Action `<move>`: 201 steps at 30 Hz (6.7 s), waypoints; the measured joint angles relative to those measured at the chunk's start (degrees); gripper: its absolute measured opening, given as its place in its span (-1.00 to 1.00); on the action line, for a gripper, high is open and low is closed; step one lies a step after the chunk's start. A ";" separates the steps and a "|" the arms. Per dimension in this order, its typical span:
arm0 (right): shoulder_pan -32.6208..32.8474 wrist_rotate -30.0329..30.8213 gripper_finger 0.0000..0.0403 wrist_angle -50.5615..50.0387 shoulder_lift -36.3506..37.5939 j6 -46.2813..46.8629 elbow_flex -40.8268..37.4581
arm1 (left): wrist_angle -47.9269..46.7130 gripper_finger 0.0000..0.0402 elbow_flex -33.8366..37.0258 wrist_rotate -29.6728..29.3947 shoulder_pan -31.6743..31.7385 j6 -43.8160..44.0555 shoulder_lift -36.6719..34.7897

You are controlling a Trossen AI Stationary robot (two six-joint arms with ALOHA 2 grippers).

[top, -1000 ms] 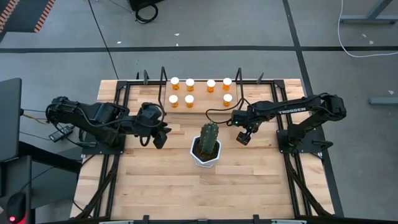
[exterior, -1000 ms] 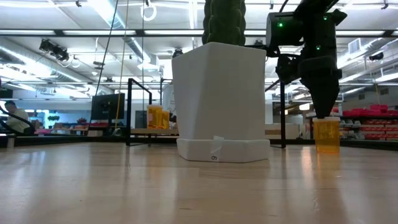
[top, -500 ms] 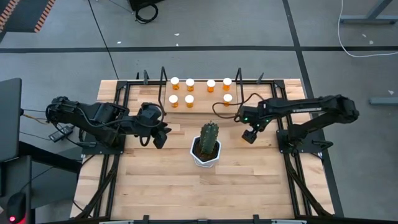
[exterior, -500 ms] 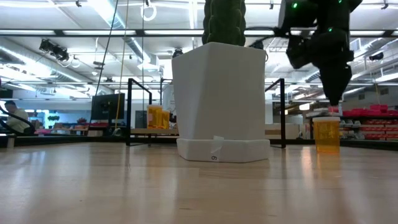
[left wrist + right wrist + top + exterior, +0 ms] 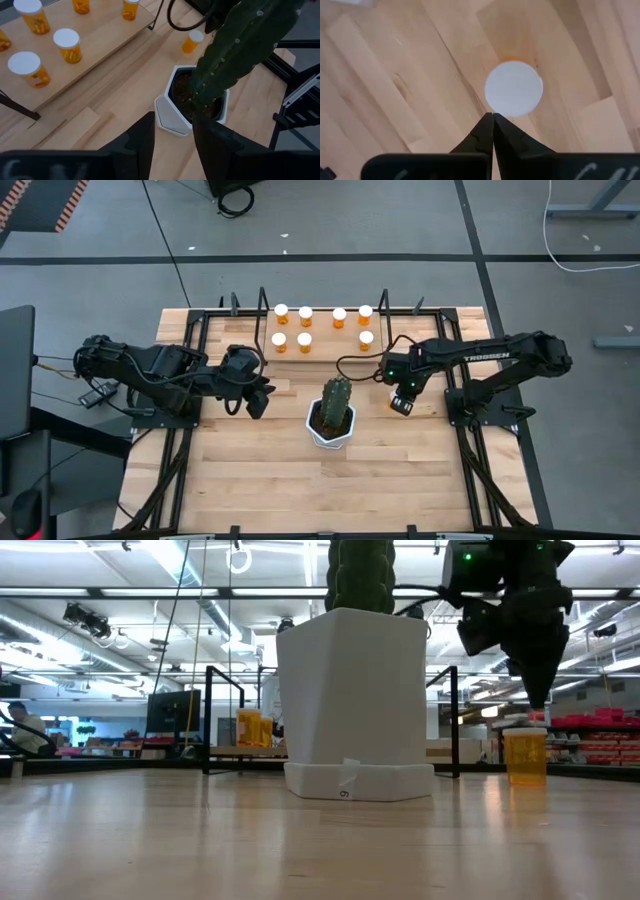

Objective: Pick and place medicine bottles onto shelf by color
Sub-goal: Close the orange medicine bottle, then put the orange medicine bottle on the shelf

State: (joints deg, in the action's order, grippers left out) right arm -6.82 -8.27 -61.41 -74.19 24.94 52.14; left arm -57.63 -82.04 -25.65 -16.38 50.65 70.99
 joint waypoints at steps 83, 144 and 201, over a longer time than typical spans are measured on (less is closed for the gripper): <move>-2.72 -1.34 -0.98 20.27 -1.73 1.59 -10.64 | 0.36 -0.33 0.00 1.53 0.02 1.19 -0.01; -4.41 6.29 -0.56 20.06 -2.73 -5.84 -7.05 | 1.05 -0.36 0.00 1.51 -1.27 0.99 -0.01; -3.88 -3.46 -0.26 20.13 -1.56 -13.21 -1.40 | 1.31 -0.35 0.00 1.51 -1.27 1.30 0.02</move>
State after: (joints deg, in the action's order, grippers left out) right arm -10.70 -11.73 -41.28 -75.75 11.73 50.74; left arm -56.31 -82.04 -24.14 -17.65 51.94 71.00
